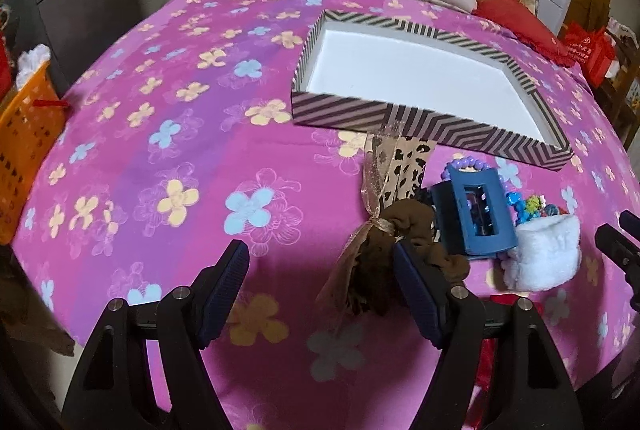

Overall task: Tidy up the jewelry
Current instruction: 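Grasp the brown scrunchie with leopard bow with the left gripper while the right grasps the white fluffy scrunchie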

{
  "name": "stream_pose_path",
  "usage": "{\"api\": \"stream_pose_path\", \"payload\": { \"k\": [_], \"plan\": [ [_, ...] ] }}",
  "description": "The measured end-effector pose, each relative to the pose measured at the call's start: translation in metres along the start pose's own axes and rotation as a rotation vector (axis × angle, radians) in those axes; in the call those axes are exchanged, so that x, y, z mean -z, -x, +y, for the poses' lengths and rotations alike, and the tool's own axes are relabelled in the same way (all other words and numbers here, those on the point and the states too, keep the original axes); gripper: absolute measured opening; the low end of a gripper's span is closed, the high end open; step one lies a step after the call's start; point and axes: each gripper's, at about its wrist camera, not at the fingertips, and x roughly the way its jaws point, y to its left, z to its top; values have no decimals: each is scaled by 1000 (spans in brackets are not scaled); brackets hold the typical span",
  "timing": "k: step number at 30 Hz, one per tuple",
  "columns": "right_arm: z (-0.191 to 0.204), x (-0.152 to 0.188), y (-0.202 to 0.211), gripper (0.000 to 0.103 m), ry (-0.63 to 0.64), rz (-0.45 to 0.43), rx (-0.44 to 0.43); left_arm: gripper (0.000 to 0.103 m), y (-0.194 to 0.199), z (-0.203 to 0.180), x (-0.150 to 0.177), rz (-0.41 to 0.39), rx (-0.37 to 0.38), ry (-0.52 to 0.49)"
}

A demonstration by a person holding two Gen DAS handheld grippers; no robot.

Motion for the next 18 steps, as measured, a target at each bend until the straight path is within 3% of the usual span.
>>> {"api": "stream_pose_path", "payload": {
  "k": [8,18],
  "plan": [
    [6,1,-3,98,3,8,-43,74,-4,-2,0,27,105,-17],
    [15,1,-5,98,23,13,-50,72,-11,-8,-2,30,94,-46]
  ]
}}
